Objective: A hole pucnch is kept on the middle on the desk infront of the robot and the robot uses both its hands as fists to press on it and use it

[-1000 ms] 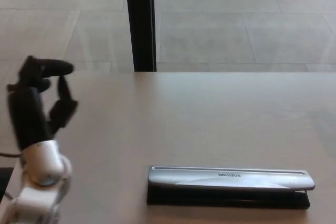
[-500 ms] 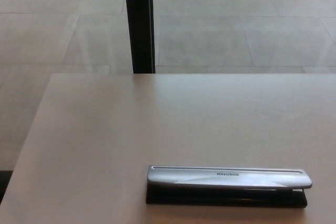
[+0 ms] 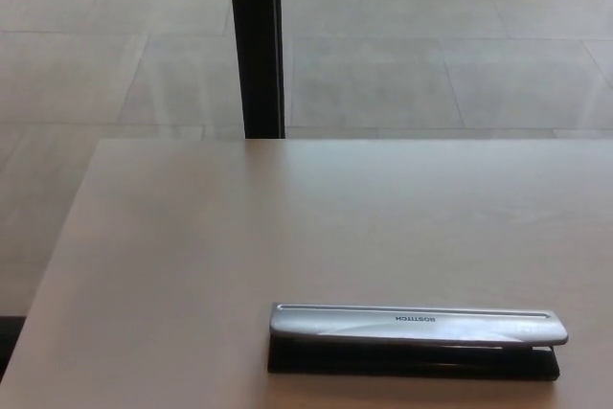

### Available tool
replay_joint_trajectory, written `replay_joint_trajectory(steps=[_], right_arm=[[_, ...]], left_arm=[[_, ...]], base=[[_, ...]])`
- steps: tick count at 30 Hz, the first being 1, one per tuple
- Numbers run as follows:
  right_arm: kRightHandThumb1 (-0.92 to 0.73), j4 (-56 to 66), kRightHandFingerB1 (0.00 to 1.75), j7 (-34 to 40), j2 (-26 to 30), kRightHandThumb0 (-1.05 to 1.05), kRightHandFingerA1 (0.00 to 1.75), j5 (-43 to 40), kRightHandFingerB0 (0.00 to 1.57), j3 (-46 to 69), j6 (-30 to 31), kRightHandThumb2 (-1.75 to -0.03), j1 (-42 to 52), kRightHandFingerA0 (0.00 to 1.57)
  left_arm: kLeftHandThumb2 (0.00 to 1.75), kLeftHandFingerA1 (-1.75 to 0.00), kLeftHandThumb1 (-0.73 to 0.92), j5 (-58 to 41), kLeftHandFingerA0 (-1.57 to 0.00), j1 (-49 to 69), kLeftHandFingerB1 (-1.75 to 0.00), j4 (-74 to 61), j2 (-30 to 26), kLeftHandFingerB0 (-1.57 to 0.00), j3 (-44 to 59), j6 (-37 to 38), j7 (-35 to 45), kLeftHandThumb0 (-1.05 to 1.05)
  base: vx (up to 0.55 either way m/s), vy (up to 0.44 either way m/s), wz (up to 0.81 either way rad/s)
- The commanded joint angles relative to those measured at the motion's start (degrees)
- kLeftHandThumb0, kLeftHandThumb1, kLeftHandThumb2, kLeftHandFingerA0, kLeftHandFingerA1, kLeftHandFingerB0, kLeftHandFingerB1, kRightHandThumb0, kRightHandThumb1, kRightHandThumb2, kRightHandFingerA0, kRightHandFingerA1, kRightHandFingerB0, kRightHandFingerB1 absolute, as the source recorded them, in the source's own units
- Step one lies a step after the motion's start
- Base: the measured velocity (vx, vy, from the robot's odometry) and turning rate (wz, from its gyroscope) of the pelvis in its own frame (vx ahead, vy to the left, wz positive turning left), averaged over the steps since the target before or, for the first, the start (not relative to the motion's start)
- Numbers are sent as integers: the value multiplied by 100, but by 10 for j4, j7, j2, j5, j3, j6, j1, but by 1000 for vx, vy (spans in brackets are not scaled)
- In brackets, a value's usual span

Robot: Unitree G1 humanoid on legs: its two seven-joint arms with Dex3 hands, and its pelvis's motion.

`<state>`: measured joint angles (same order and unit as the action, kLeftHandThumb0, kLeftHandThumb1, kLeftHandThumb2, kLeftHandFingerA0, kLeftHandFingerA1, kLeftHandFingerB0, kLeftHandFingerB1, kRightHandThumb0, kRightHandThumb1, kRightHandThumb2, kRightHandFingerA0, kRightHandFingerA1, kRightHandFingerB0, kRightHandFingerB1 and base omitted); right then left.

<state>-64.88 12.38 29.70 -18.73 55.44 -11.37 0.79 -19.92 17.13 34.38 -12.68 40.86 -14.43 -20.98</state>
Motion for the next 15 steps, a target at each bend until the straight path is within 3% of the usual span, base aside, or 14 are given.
replay_joint_trajectory(steps=[1,2,3,4,7,8,10,11,13,14,15], right_arm=[[-45,51,92,8,-95,-37,135,-2,85,-50,-21,-108,23,126],[-55,50,85,12,-94,-37,172,-6,84,-52,-15,-88,20,102],[-55,58,85,15,-98,-37,172,-10,84,-55,-12,-88,23,102],[-46,58,83,8,-100,-43,140,-4,82,-65,-28,-101,23,133],[-43,69,85,5,-105,-44,141,-14,84,-70,-29,-100,21,134],[-54,71,80,3,-107,-40,158,7,85,-92,-39,-83,27,117],[-54,93,86,0,-118,-43,156,0,84,-100,-42,-81,32,116],[-58,91,78,0,-116,-44,134,7,74,-110,-35,-75,33,105],[-58,87,78,2,-112,-44,134,15,74,-129,-25,-75,35,105],[-63,80,73,-19,-111,-44,117,11,68,-139,1,-68,35,103],[-63,85,71,-39,-111,-41,114,7,63,-153,21,-69,38,97]], left_arm=[[123,-165,32,6,-98,27,-109,-3,-8,-96,-27,-41,52,-22],[111,-167,40,11,-99,32,-107,-8,-12,-90,-37,-52,54,-25],[111,-167,40,10,-99,31,-107,-11,-15,-90,-40,-56,53,-25],[97,-162,42,-8,-97,30,-103,11,-19,-83,-30,-61,70,-29],[97,-162,43,-24,-98,17,-95,15,-17,-79,-16,-65,65,-28],[94,-167,45,-28,-103,18,-90,15,-15,-76,-11,-57,72,-24],[90,-171,42,-26,-98,12,-100,15,-12,-82,-10,-50,74,-27],[94,-170,40,-23,-100,11,-107,18,-13,-86,-13,-47,79,-25],[94,-170,40,-19,-100,11,-107,21,-14,-86,-18,-42,87,-25],[90,-160,38,-14,-103,16,-115,16,-17,-88,-28,-52,100,-27],[91,-154,34,-14,-106,19,-111,15,-17,-87,-30,-46,106,-26]], base=[[0,0,0],[0,0,0],[0,0,0],[0,0,0],[0,0,0],[0,0,0],[0,0,0],[0,0,0],[0,0,0],[0,0,0],[0,0,0]])
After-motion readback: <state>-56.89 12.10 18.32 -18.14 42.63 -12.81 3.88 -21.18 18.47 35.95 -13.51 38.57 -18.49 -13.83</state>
